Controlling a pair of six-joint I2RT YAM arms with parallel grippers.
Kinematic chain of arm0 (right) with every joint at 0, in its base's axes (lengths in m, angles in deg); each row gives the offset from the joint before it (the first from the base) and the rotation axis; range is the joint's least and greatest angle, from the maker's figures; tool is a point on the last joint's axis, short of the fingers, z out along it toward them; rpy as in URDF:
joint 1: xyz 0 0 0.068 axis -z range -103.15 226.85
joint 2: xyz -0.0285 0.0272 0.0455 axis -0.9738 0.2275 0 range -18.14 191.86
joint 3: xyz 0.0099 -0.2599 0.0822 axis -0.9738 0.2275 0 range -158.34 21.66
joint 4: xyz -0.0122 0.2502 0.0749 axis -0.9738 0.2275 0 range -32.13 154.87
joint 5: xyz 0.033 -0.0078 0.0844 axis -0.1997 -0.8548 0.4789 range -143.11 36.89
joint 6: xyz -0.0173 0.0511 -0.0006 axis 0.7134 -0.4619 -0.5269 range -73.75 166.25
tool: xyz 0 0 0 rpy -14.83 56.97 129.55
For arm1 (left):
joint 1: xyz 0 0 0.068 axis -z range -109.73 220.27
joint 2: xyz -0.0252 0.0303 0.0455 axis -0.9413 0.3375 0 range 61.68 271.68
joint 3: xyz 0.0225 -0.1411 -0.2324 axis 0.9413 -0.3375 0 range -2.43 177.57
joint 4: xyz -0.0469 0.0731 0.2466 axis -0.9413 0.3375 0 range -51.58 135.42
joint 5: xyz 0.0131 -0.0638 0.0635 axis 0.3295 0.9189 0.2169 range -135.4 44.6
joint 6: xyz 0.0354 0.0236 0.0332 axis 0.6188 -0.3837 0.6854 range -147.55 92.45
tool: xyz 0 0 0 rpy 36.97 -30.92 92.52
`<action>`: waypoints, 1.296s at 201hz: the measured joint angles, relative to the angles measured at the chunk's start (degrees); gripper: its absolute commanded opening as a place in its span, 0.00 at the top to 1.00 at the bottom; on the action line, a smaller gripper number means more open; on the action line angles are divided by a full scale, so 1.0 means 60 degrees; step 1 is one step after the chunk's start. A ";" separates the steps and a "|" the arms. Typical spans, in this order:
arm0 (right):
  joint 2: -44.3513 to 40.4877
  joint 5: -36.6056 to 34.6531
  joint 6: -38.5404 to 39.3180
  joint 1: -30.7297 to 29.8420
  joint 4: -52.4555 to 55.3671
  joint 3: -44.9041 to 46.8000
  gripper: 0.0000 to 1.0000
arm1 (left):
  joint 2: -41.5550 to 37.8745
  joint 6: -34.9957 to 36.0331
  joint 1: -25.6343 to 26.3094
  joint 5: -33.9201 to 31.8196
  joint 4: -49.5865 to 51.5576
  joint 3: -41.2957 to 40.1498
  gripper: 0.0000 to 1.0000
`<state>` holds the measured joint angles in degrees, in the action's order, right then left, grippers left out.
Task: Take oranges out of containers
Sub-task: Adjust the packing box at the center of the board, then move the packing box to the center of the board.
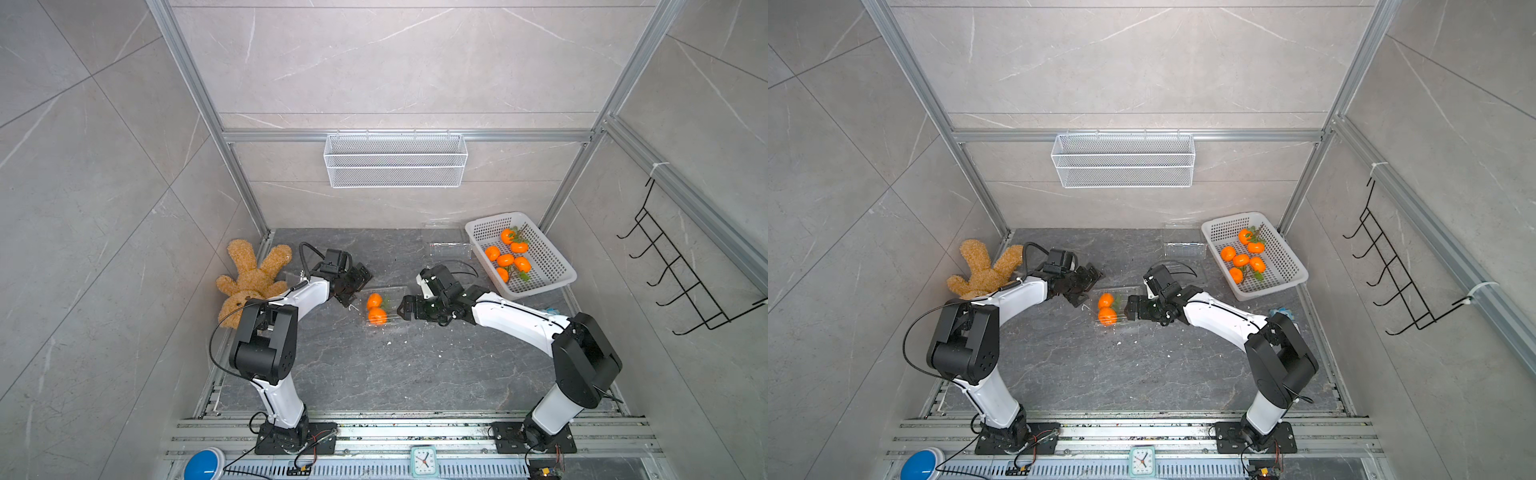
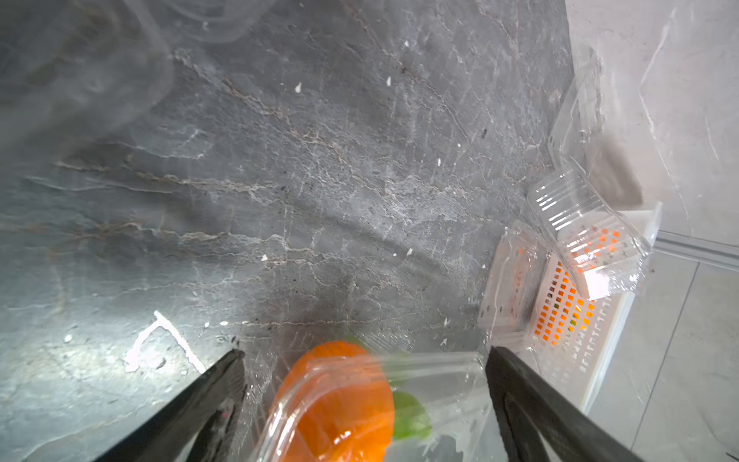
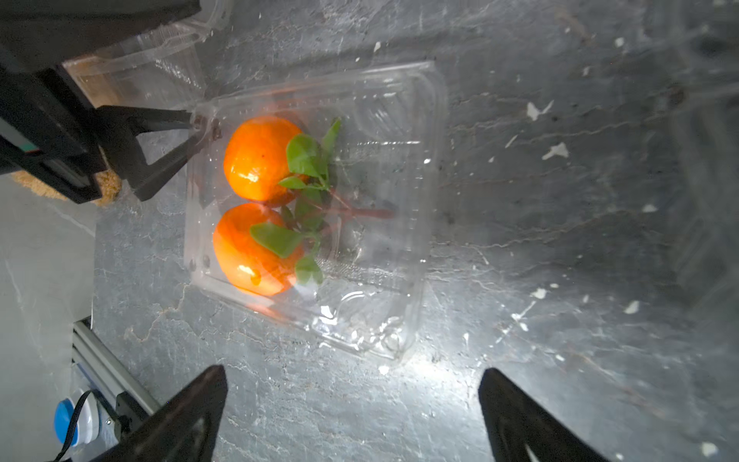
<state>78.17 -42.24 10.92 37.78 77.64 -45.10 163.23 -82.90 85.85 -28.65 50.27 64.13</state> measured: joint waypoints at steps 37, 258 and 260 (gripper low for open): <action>0.0051 -0.0444 0.0262 0.0055 0.0554 -0.0244 0.00 | -0.0036 0.0474 -0.0040 0.0142 0.0597 0.0455 0.04; -0.1759 -0.1537 0.1180 0.1523 0.1297 0.1512 0.00 | -0.3078 0.1053 0.0801 0.0270 0.0710 -0.2226 0.03; -0.1665 -0.1526 0.1180 0.1530 0.1275 0.1490 0.00 | -0.3096 0.1056 0.0801 0.0270 0.0718 -0.2226 0.03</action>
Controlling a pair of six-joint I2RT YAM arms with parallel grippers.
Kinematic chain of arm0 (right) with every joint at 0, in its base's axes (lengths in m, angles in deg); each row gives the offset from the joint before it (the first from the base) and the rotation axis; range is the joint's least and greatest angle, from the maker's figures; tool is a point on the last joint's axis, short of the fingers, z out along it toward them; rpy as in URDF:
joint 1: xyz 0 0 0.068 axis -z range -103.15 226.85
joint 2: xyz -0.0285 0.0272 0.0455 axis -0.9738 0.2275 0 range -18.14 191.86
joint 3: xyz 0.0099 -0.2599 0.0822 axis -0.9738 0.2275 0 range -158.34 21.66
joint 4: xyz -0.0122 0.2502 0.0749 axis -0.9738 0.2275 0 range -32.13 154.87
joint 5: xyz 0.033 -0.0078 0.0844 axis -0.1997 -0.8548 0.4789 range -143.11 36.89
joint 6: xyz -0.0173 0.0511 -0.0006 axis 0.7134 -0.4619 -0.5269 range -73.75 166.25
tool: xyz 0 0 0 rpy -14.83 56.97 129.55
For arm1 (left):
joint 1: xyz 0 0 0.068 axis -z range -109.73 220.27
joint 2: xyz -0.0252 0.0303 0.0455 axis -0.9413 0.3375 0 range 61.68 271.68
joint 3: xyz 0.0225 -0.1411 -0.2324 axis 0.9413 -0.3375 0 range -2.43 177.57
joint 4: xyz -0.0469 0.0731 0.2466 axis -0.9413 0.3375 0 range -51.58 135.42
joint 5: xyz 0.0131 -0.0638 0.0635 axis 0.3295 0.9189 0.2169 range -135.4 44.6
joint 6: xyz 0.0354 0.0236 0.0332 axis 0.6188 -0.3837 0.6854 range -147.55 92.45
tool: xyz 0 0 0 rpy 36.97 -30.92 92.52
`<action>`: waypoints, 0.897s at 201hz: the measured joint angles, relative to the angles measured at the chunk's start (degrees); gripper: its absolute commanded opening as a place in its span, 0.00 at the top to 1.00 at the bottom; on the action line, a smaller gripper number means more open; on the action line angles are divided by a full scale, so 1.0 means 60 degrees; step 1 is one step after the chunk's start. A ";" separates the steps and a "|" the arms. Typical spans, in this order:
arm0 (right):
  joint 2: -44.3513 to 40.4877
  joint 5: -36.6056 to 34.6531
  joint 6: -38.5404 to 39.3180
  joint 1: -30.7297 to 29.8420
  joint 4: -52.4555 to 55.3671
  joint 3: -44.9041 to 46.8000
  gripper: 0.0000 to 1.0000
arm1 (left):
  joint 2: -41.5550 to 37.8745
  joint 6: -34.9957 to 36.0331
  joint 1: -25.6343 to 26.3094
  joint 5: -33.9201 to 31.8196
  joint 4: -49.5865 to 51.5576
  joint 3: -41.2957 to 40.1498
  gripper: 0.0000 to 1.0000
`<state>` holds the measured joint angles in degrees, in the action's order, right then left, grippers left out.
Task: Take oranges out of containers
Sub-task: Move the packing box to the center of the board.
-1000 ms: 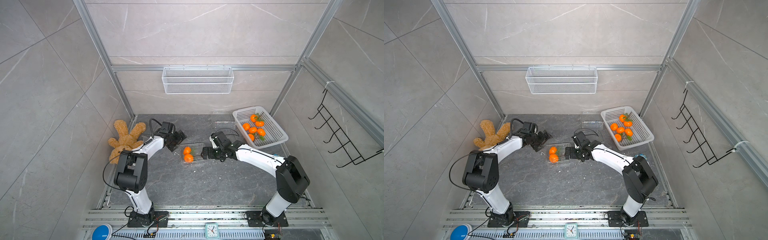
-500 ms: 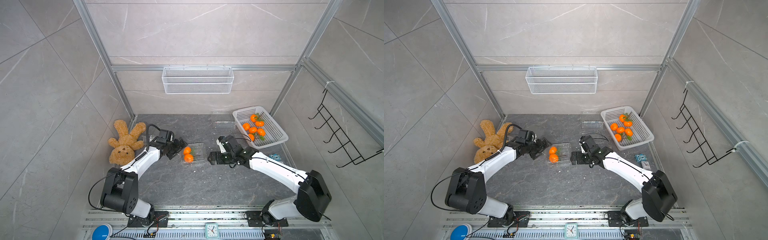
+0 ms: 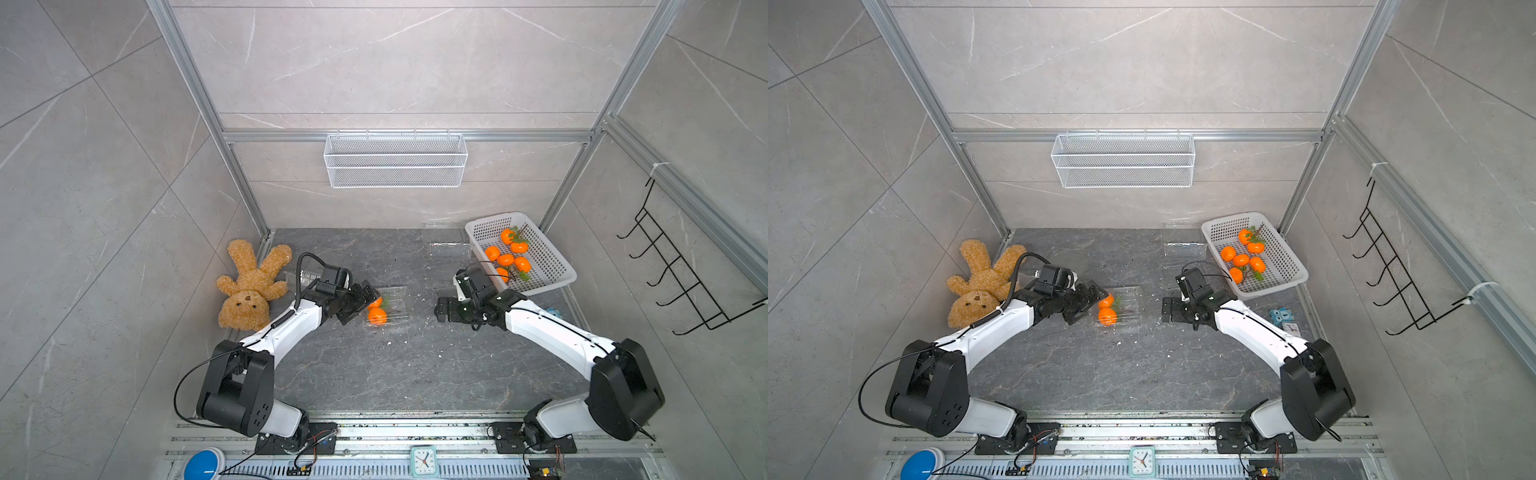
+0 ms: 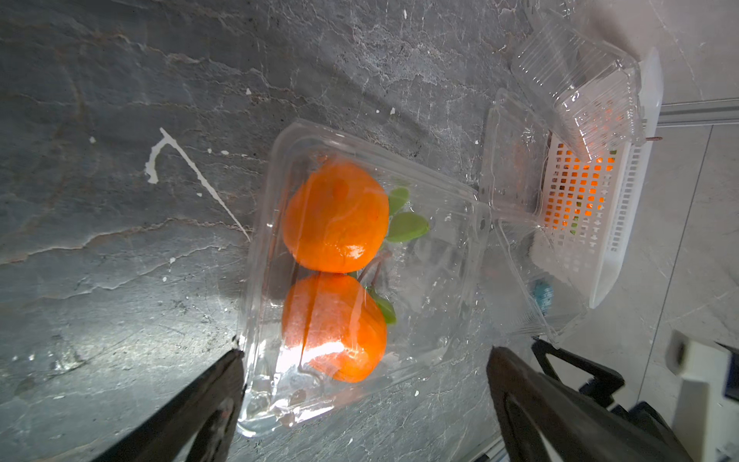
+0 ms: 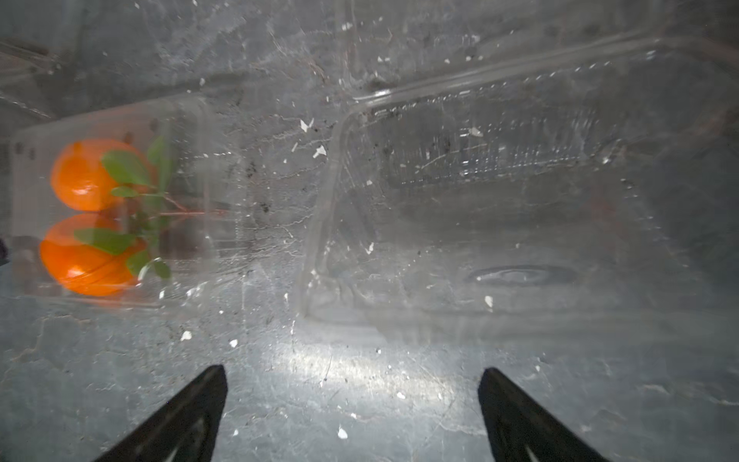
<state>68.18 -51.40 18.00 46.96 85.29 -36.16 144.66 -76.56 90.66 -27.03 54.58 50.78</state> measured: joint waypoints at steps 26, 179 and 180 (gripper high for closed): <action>0.1056 0.0106 0.0047 0.0102 -0.0266 -0.0532 0.00 | -0.0208 0.0004 0.0007 0.0000 0.0022 -0.0033 0.03; 0.1333 0.2375 -0.0739 -0.0022 -0.2605 -0.0936 0.00 | 0.0525 0.0820 -0.0641 -0.0018 0.2178 0.1319 0.02; 0.1348 0.2375 -0.0743 -0.0036 -0.2619 -0.0933 0.00 | 0.0543 0.0823 -0.0648 -0.0018 0.2189 0.1319 0.02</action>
<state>76.27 -37.15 13.54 46.74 69.58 -41.76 147.91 -71.62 86.77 -27.14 67.72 58.69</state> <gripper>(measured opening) 0.998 0.976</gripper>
